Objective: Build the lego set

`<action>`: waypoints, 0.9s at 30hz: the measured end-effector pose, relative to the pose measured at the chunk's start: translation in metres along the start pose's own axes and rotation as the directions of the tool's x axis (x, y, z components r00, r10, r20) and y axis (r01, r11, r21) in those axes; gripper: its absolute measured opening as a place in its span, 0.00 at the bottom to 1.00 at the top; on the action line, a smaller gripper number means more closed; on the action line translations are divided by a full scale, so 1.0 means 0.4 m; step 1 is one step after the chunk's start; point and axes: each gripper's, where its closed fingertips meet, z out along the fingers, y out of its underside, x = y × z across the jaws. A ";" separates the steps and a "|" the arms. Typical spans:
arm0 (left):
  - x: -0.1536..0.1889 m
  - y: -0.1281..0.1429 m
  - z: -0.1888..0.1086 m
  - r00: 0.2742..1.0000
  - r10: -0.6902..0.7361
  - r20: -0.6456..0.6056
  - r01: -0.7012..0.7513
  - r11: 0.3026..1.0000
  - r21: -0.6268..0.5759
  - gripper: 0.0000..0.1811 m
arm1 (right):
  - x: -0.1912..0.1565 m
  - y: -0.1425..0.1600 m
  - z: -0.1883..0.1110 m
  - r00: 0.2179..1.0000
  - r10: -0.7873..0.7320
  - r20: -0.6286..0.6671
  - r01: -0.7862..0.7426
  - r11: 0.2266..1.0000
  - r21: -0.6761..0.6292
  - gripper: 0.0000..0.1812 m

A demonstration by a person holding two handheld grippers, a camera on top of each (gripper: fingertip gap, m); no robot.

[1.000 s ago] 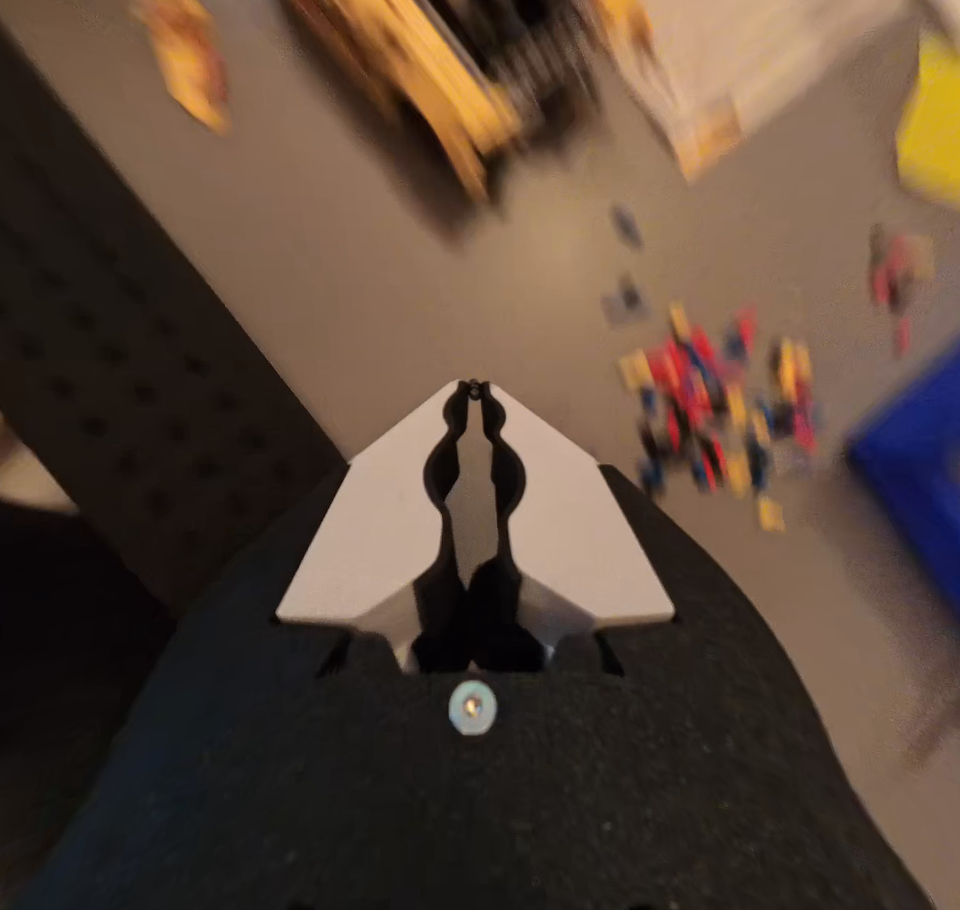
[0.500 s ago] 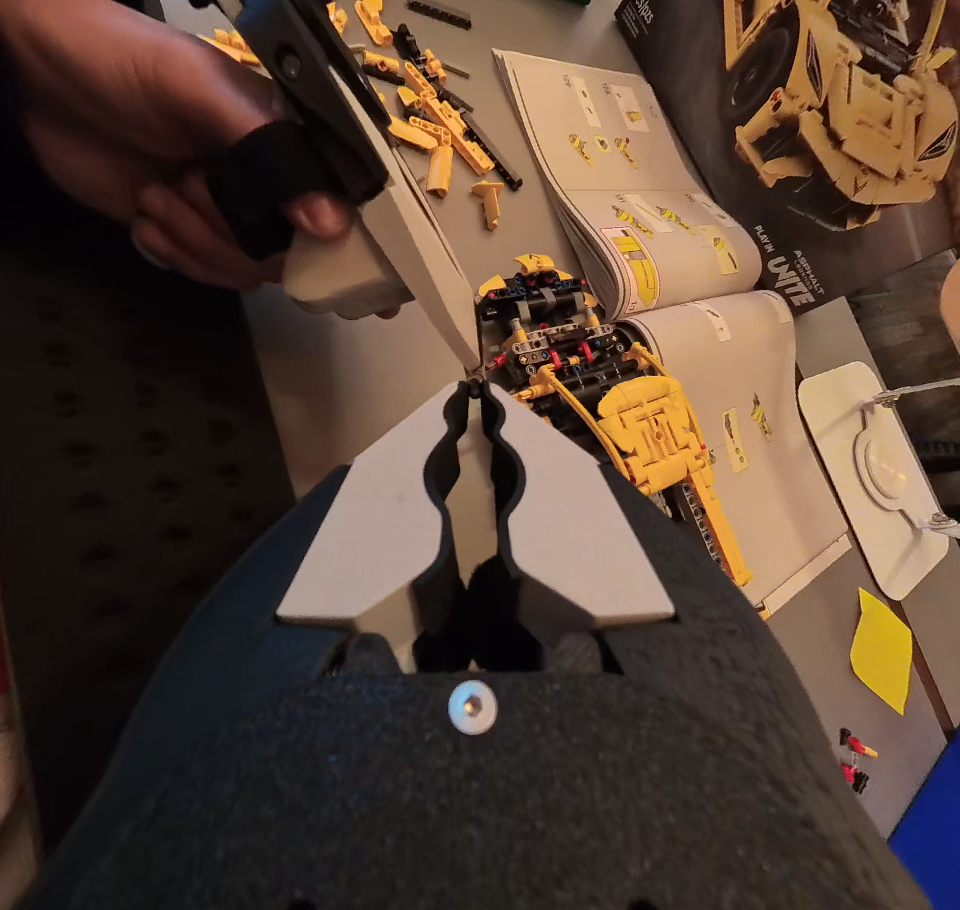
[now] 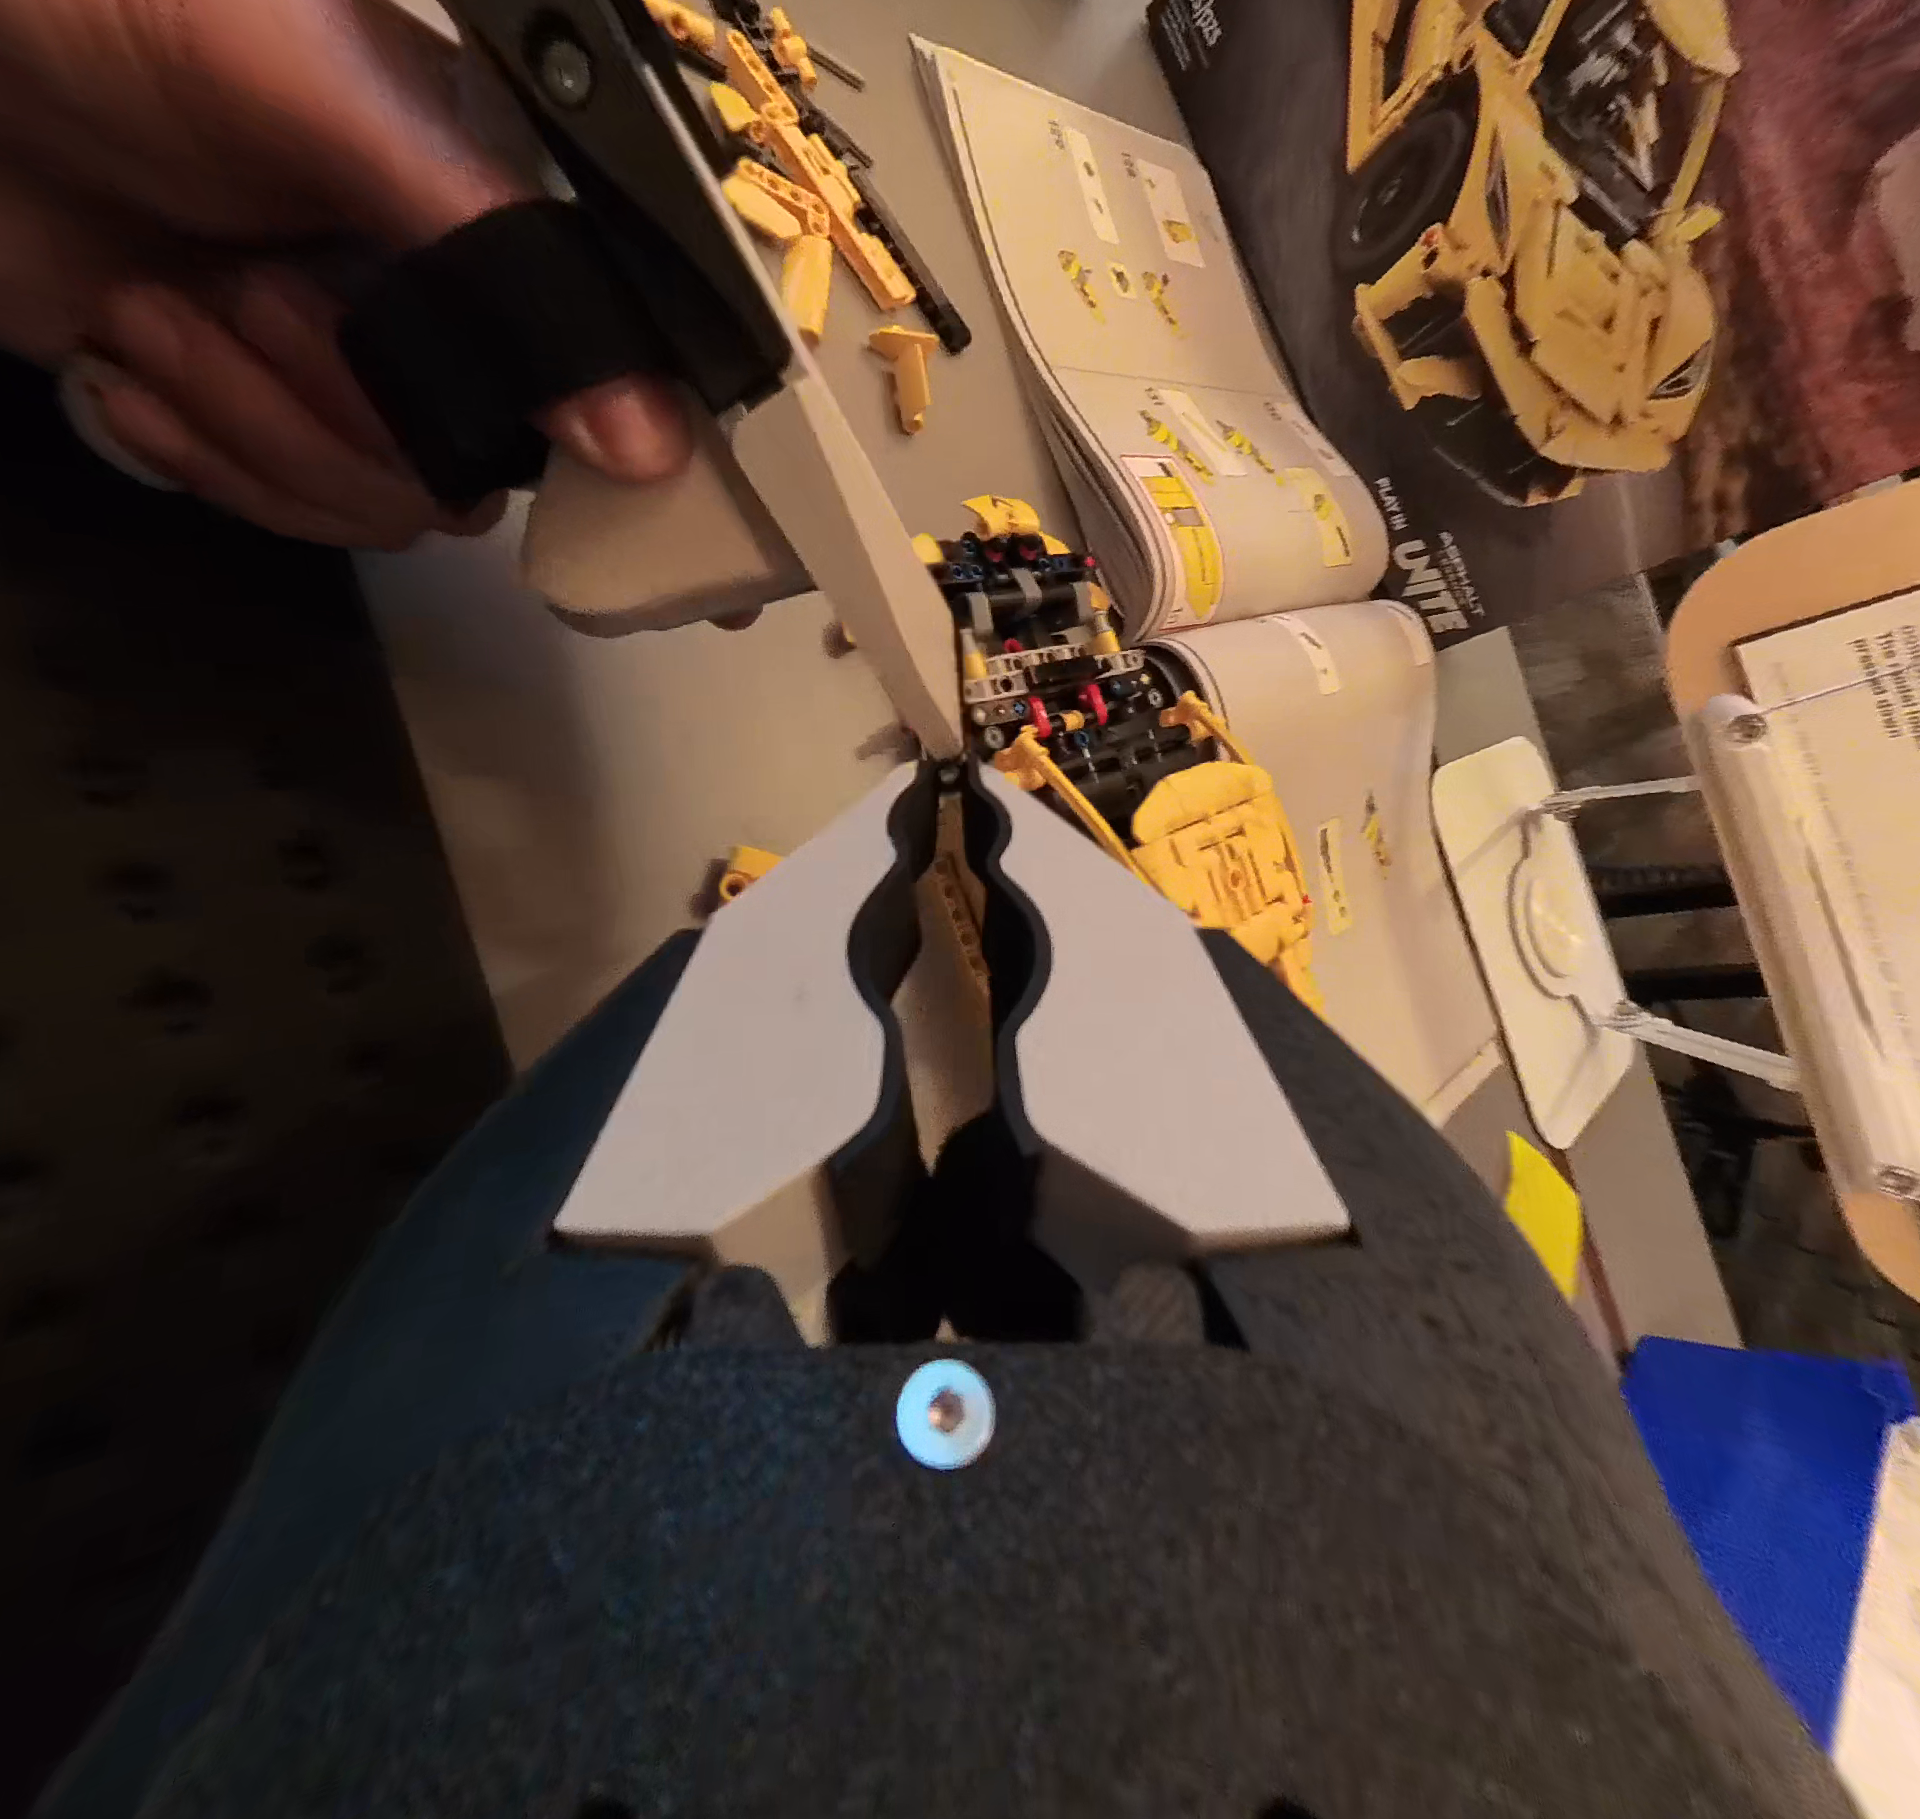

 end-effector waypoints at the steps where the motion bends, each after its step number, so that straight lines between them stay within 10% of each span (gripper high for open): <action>1: 0.000 0.002 0.000 1.000 0.004 0.001 -0.004 1.000 -0.007 0.04 | -0.001 0.000 -0.001 1.000 0.015 0.014 -0.015 1.000 0.013 0.02; 9: 0.033 -0.019 -0.009 0.980 -0.115 -0.165 0.123 0.992 0.039 0.03 | 0.008 -0.026 -0.028 0.921 0.316 0.227 -0.353 0.924 0.146 0.02; 18: 0.024 -0.007 -0.001 0.984 -0.108 -0.142 0.110 0.994 0.009 0.03 | 0.003 -0.008 -0.019 0.996 0.075 0.053 -0.078 0.995 0.069 0.02; 27: 0.015 -0.009 0.001 0.972 -0.172 -0.160 0.175 0.985 0.003 0.03 | 0.003 -0.003 -0.009 0.959 0.242 0.145 -0.259 0.960 0.108 0.02</action>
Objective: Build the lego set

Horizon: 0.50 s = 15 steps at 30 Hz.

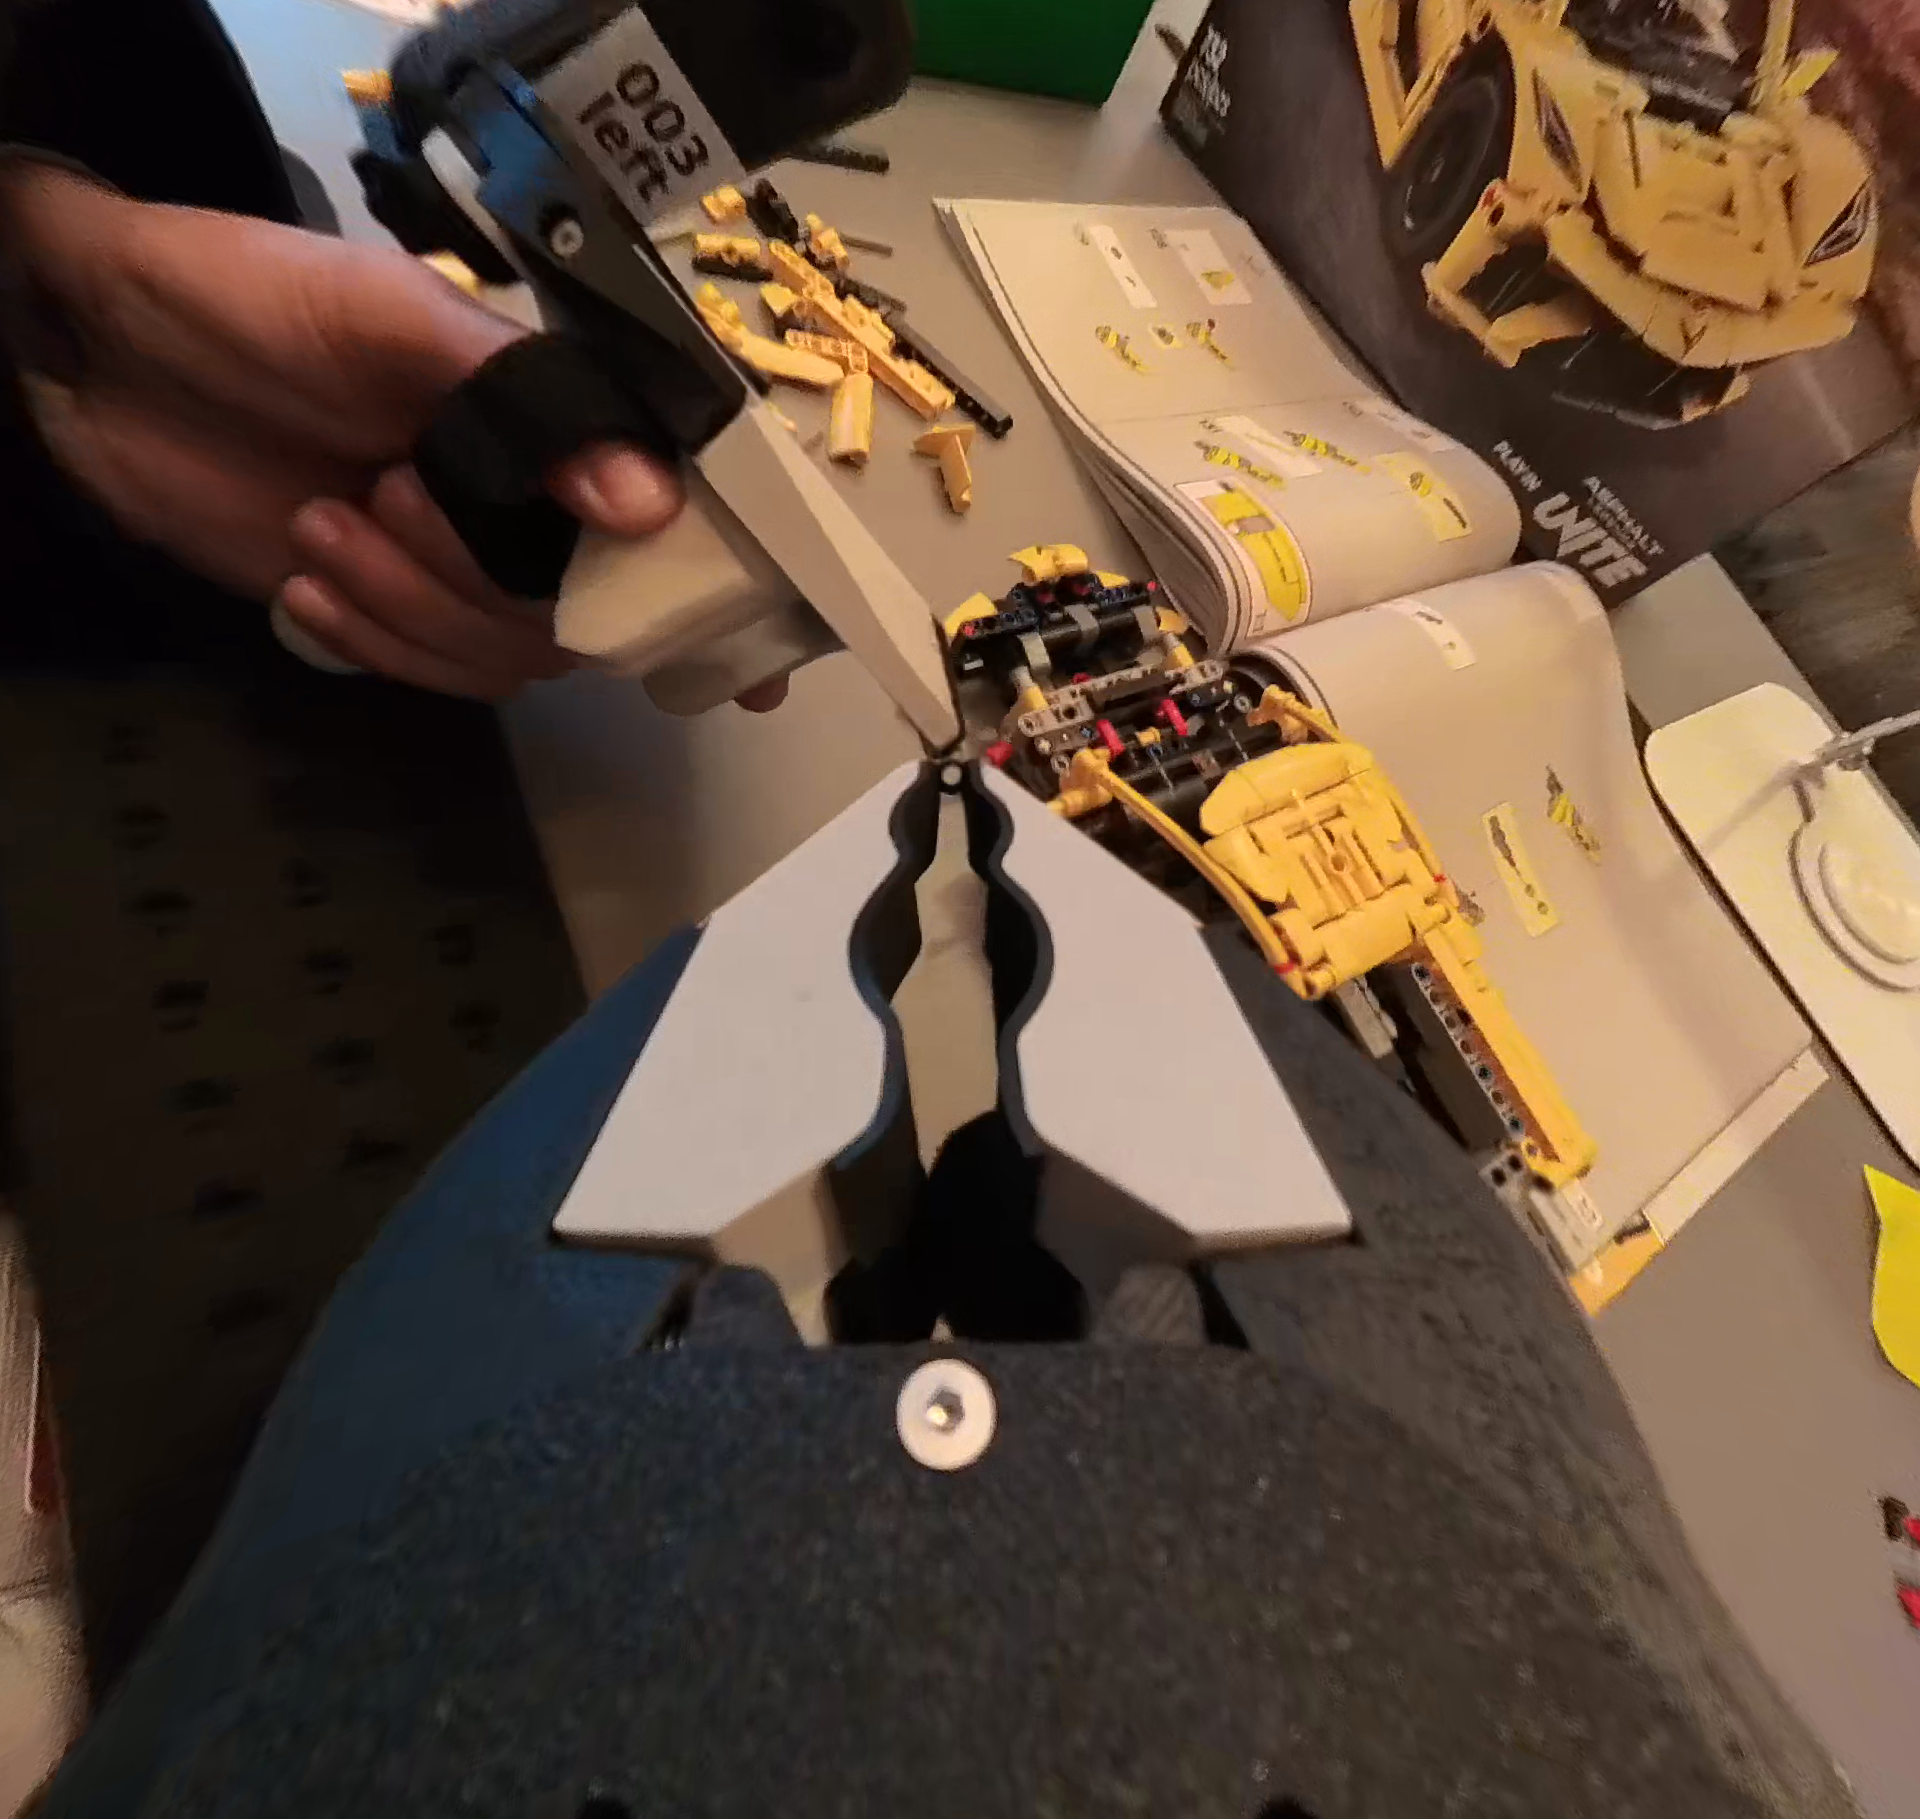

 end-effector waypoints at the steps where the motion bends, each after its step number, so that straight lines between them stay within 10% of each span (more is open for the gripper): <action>1: -0.006 0.002 0.003 1.000 0.003 0.018 -0.003 1.000 -0.006 0.04 | 0.003 0.005 0.001 1.000 0.007 -0.011 -0.008 1.000 -0.016 0.03; 15: -0.027 0.002 0.004 0.998 -0.041 0.042 0.041 0.999 -0.012 0.04 | 0.009 0.003 -0.005 0.996 0.084 -0.011 -0.084 0.996 -0.027 0.09</action>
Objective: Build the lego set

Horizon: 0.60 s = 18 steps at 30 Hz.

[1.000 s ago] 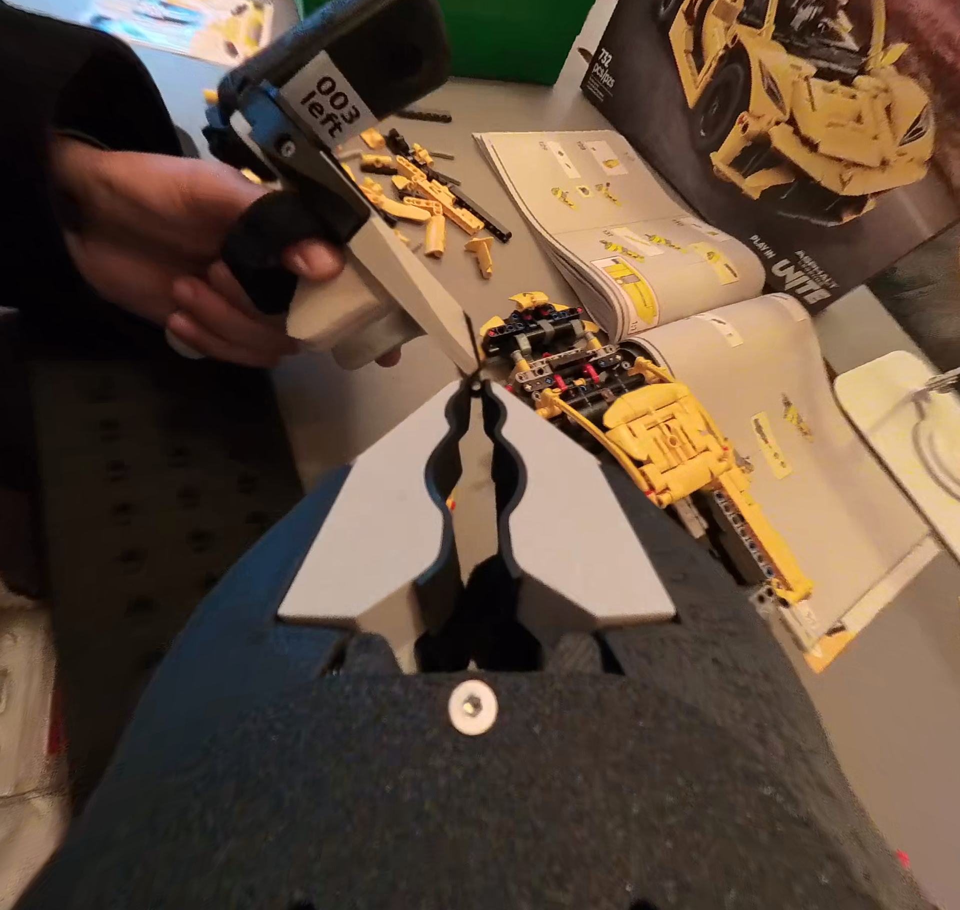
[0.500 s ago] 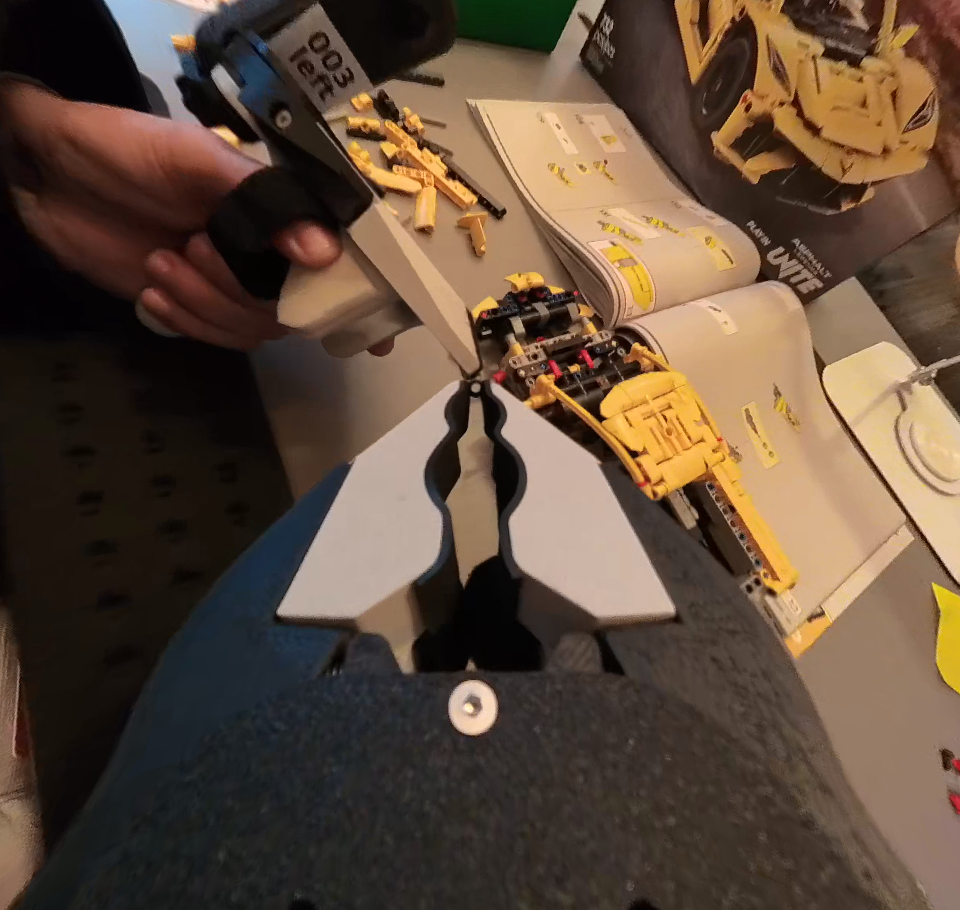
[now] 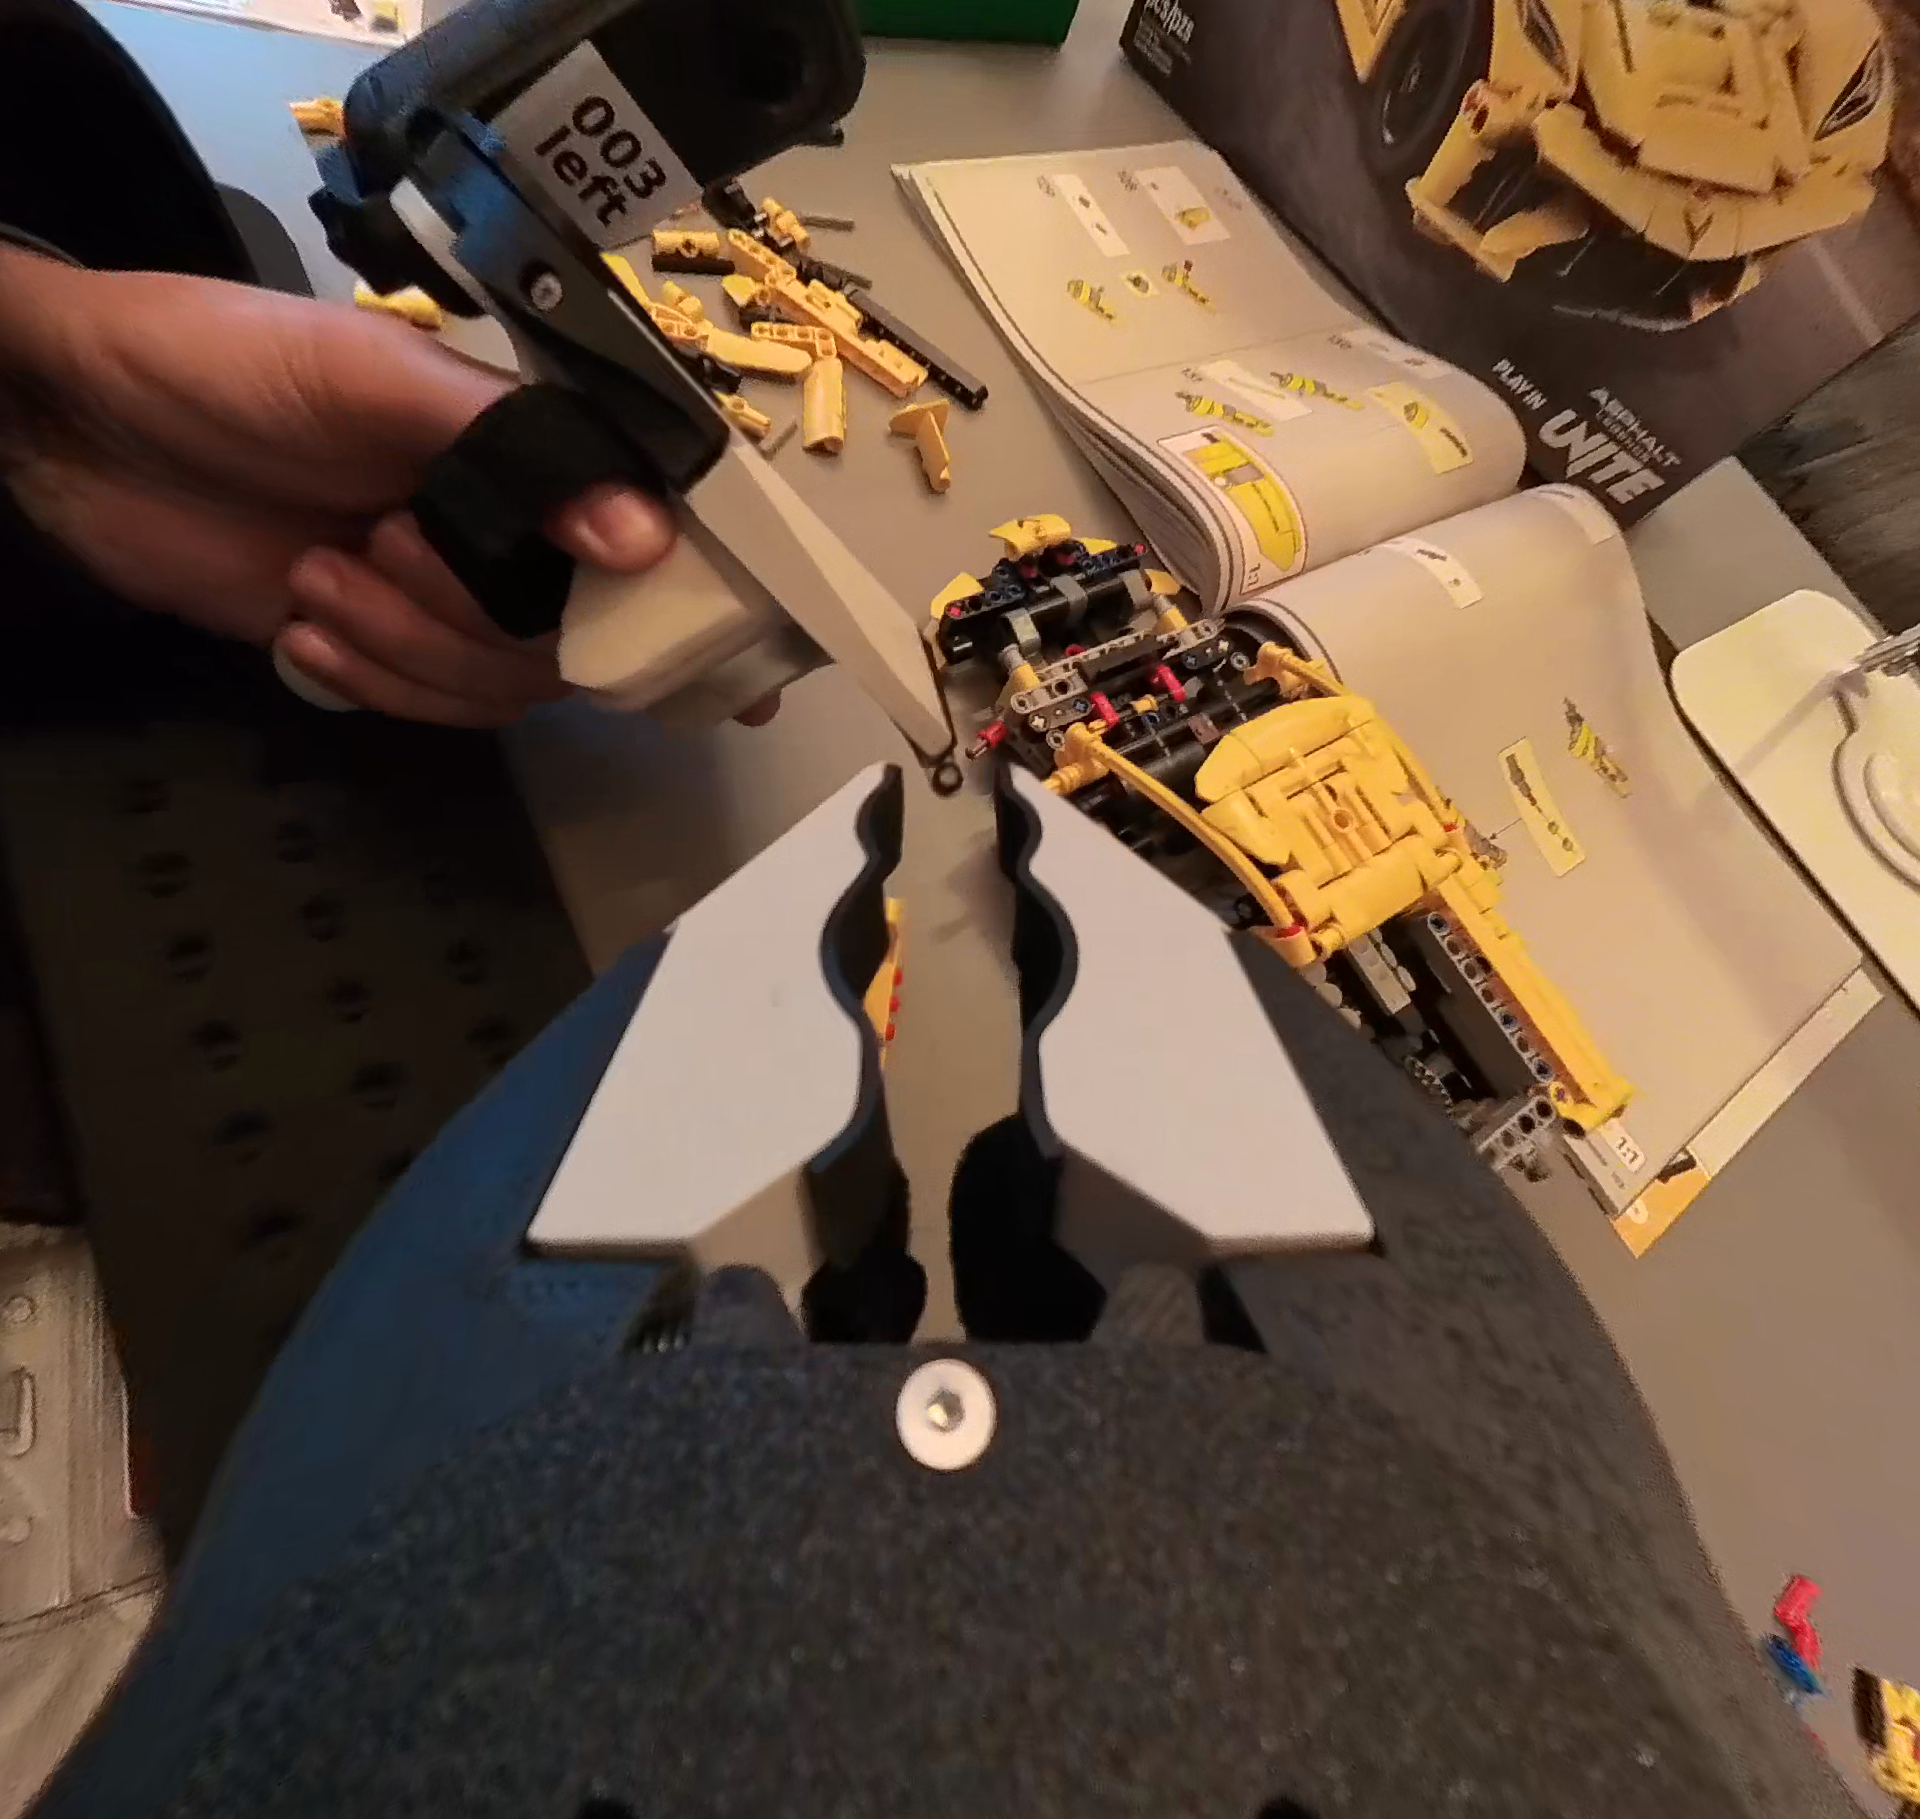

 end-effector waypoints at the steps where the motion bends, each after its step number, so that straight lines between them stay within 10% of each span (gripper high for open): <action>1: 0.002 0.003 0.002 1.000 0.009 -0.001 -0.009 1.000 -0.007 0.04 | -0.002 -0.002 -0.001 1.000 -0.007 0.004 0.007 1.000 0.000 0.08; 18: 0.028 -0.003 -0.005 0.998 0.060 -0.037 -0.059 0.998 0.021 0.03 | -0.009 -0.006 0.001 0.987 -0.155 -0.032 0.154 0.988 -0.022 0.02</action>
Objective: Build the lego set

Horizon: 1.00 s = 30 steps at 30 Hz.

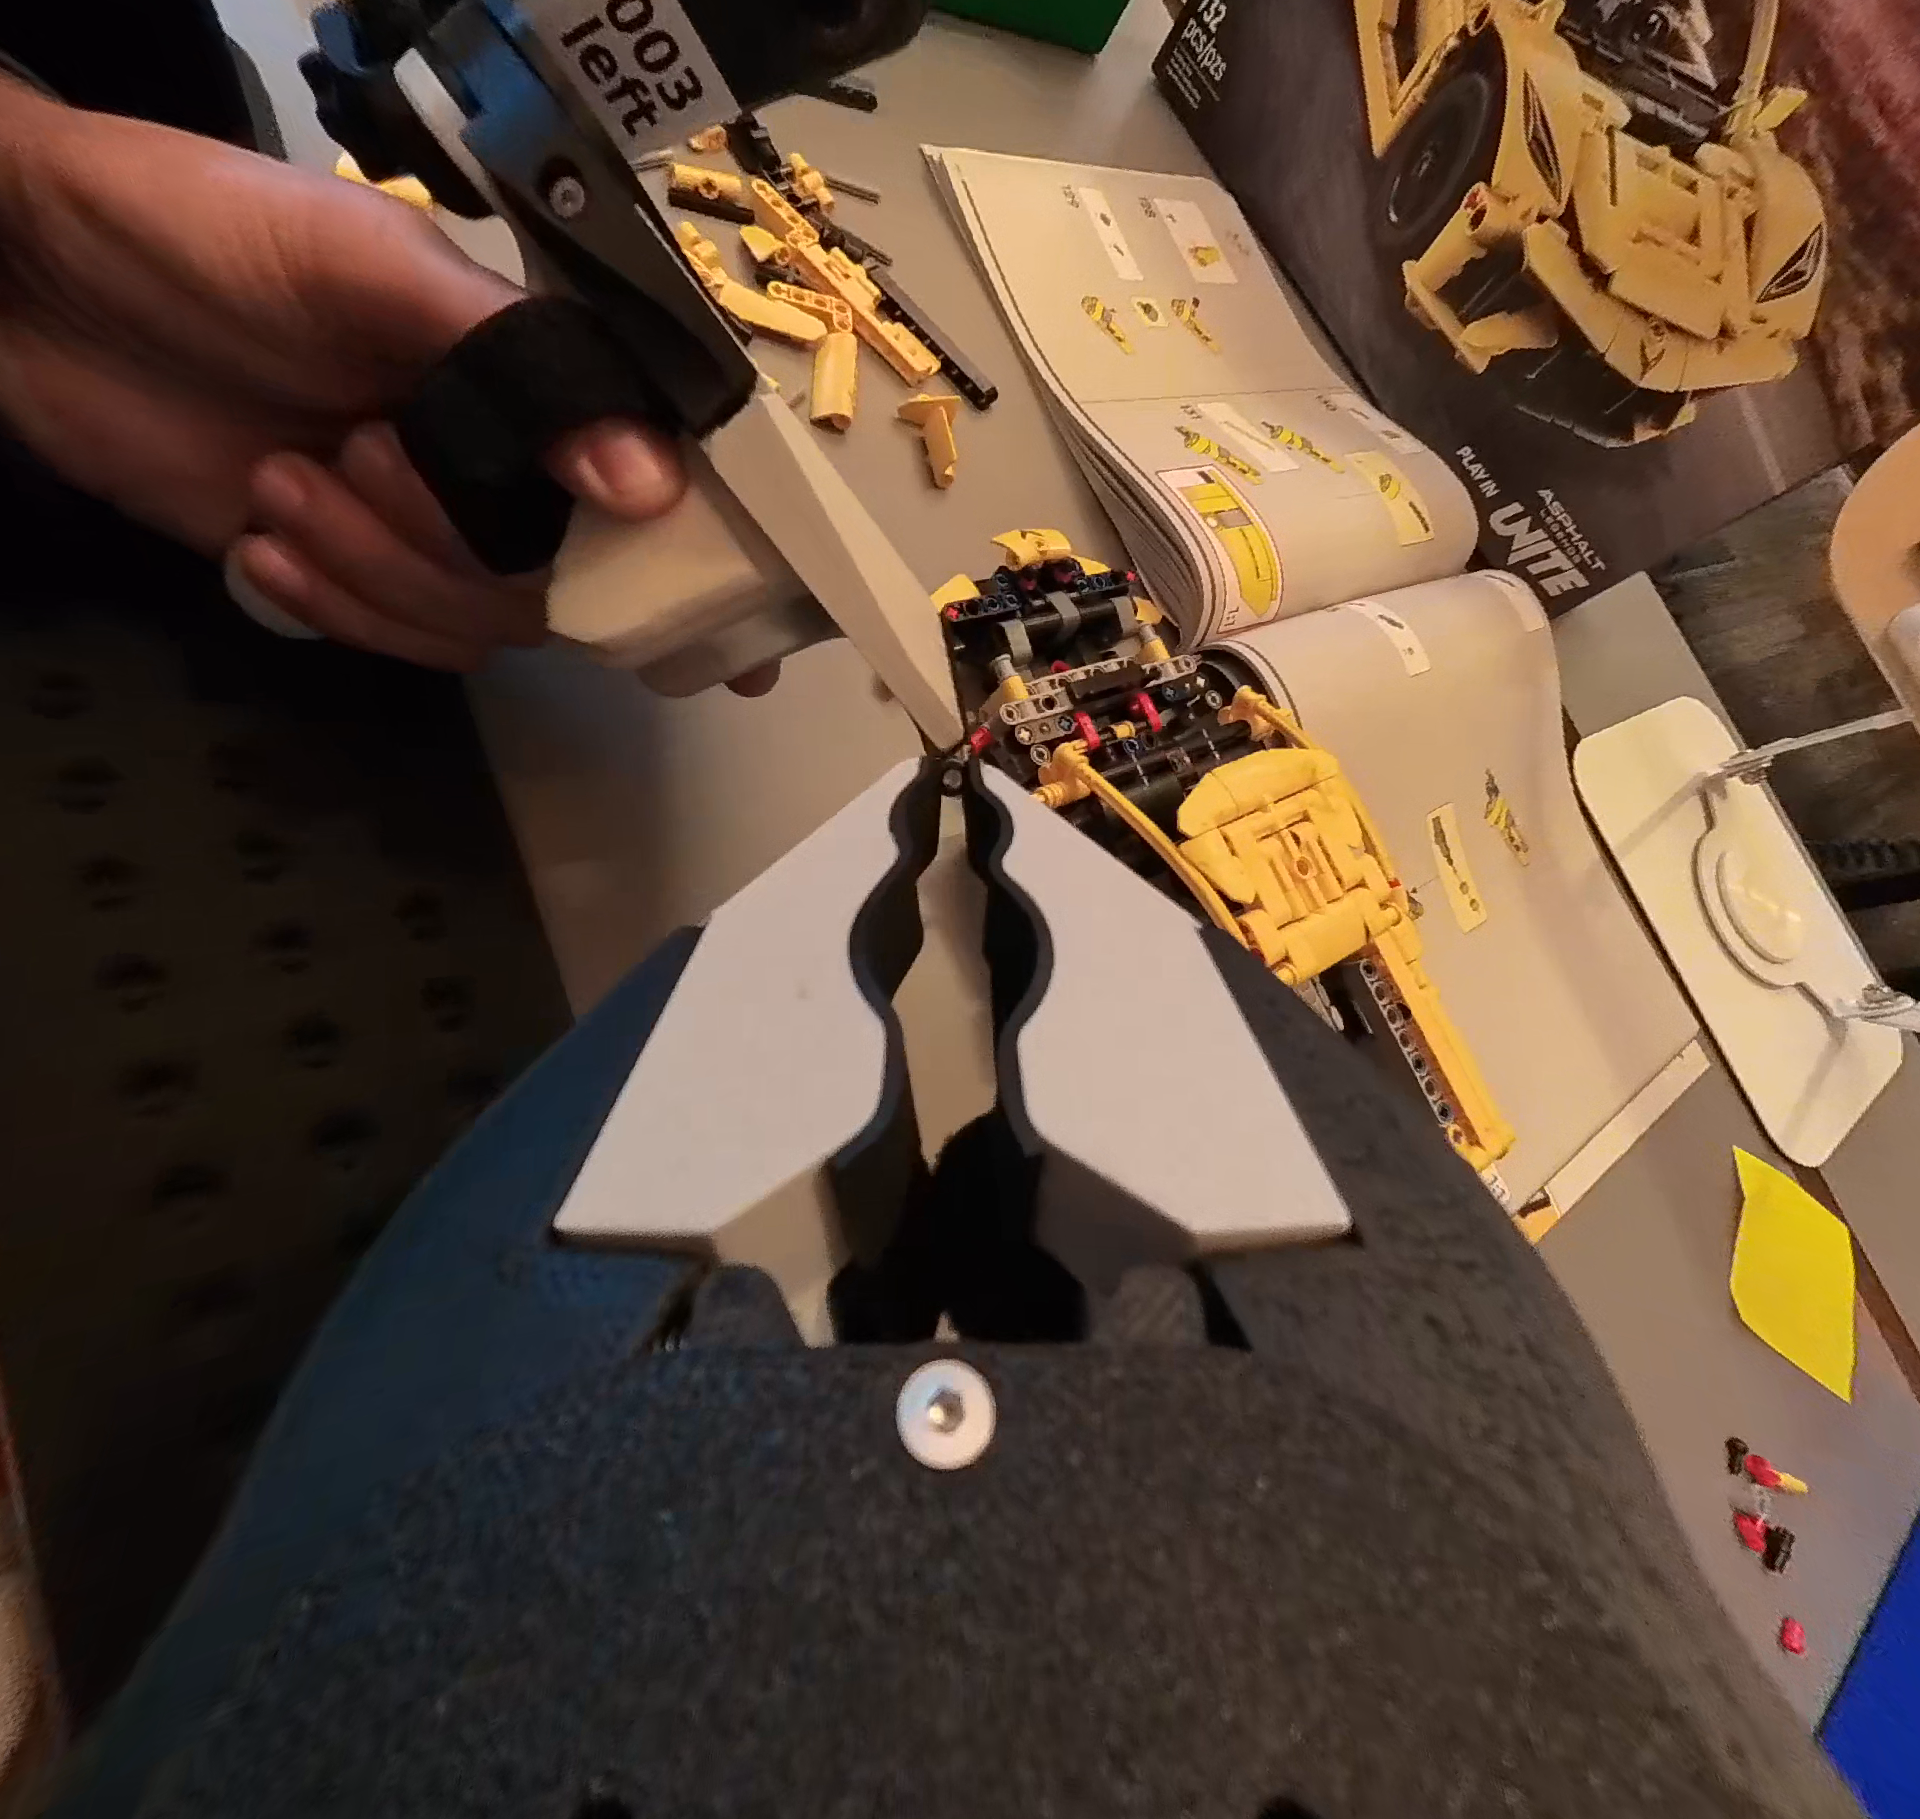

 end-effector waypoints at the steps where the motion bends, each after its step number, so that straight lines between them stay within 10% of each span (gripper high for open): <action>1: 0.000 -0.003 -0.001 1.000 0.006 0.002 -0.006 1.000 0.007 0.03 | 0.003 -0.004 0.000 1.000 0.013 -0.003 -0.013 1.000 0.011 0.02; 7: 0.043 -0.026 -0.011 0.990 0.135 -0.048 -0.131 0.989 0.069 0.04 | 0.010 -0.042 -0.032 0.929 0.337 0.154 -0.363 0.912 0.190 0.14; 15: 0.158 -0.031 -0.028 0.903 0.393 -0.171 -0.370 0.917 0.151 0.04 | -0.021 -0.127 -0.123 0.497 0.457 0.738 -0.797 0.577 0.179 0.18; 30: 0.172 0.004 -0.005 0.891 0.403 -0.209 -0.391 0.915 0.098 0.04 | -0.030 -0.117 -0.125 0.482 0.406 0.776 -0.794 0.576 0.192 0.08</action>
